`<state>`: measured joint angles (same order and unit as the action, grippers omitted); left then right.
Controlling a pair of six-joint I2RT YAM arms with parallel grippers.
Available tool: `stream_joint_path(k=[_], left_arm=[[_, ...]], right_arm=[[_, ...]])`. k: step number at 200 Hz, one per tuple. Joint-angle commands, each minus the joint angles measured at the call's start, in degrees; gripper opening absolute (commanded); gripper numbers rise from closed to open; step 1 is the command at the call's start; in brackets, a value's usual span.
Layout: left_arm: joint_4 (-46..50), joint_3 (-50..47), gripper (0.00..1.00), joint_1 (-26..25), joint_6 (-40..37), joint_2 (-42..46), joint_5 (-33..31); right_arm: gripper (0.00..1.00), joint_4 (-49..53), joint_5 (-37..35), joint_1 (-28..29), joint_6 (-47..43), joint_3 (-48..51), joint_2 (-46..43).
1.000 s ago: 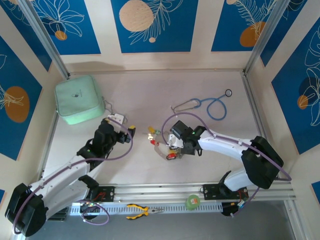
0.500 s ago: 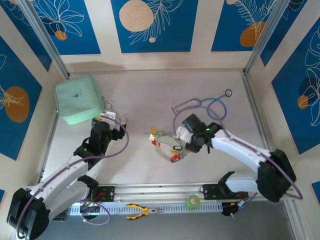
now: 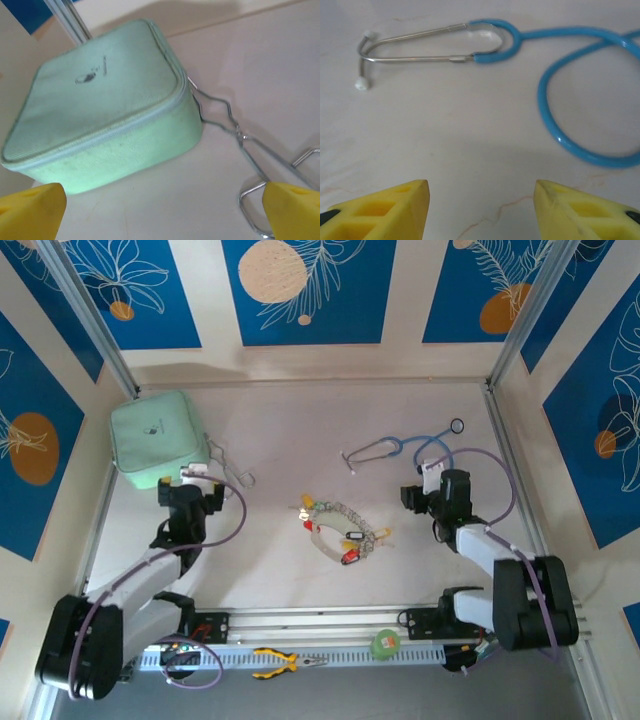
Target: Put the keys on the keyring
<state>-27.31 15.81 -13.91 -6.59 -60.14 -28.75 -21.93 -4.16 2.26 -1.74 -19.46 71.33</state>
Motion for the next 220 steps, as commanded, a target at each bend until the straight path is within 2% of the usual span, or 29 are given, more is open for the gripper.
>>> stream_joint_path(k=[1,34,47,62,69,78,86,108,123,151,169,189,203,207,209,220], left_arm=[[-15.5,-2.1,1.0,1.9,0.0,-5.3,3.7],[-37.2,-4.1,1.0,3.4,0.5,-19.7,11.3],[-42.4,-3.8,1.0,3.5,0.2,-25.7,12.9],[-53.3,-4.2,1.0,3.3,-1.4,-34.5,13.3],[-46.1,-3.1,1.0,3.3,0.2,-31.9,11.9],[-38.0,-1.0,1.0,4.2,2.7,-28.9,10.2],[-38.7,0.4,1.0,5.2,2.9,-30.4,10.2],[-38.1,0.8,1.0,4.5,1.5,-30.6,11.2],[-32.4,3.0,1.0,4.8,2.5,-30.0,11.8],[-31.9,3.6,1.0,5.2,2.6,-30.3,11.9],[-25.9,6.3,1.0,8.4,4.6,-30.1,18.9],[-25.7,6.4,1.0,8.7,4.6,-30.2,19.3],[-26.7,5.9,1.0,8.7,4.4,-29.9,19.5],[-27.2,5.4,1.0,8.6,3.9,-29.7,20.6],[-27.1,5.5,1.0,8.7,3.5,-29.7,21.5],[-26.0,5.7,1.0,8.8,2.8,-29.4,25.5]], right_arm=[[0.58,-25.5,5.3,-1.6,3.9,1.2,5.8],[0.58,-38.2,8.1,-1.5,3.4,2.2,16.5],[0.58,-32.6,10.0,-2.7,3.5,1.3,14.4],[0.59,-32.5,10.3,-3.3,4.5,0.0,15.8],[0.59,-28.0,10.6,-3.9,4.9,-1.7,15.2],[0.59,-27.0,10.9,-4.6,6.2,-3.2,16.2],[0.6,-24.6,10.9,-5.1,6.5,-4.2,15.9],[0.6,-25.6,10.0,-5.2,7.1,-3.8,16.0],[0.6,-25.4,9.7,-5.2,7.1,-3.8,15.9],[0.61,-25.2,9.6,-5.1,7.1,-4.0,16.0],[0.62,-25.3,9.5,-5.1,7.1,-3.9,16.0],[0.64,-25.2,9.4,-5.1,7.1,-3.9,16.1],[0.69,-25.1,9.1,-4.8,7.0,-3.9,15.9],[0.95,-25.0,8.6,-4.7,6.9,-4.1,15.9],[0.99,-25.0,8.4,-4.5,6.9,-4.1,15.9],[0.99,-24.4,6.0,-4.0,7.1,-4.2,15.9]])
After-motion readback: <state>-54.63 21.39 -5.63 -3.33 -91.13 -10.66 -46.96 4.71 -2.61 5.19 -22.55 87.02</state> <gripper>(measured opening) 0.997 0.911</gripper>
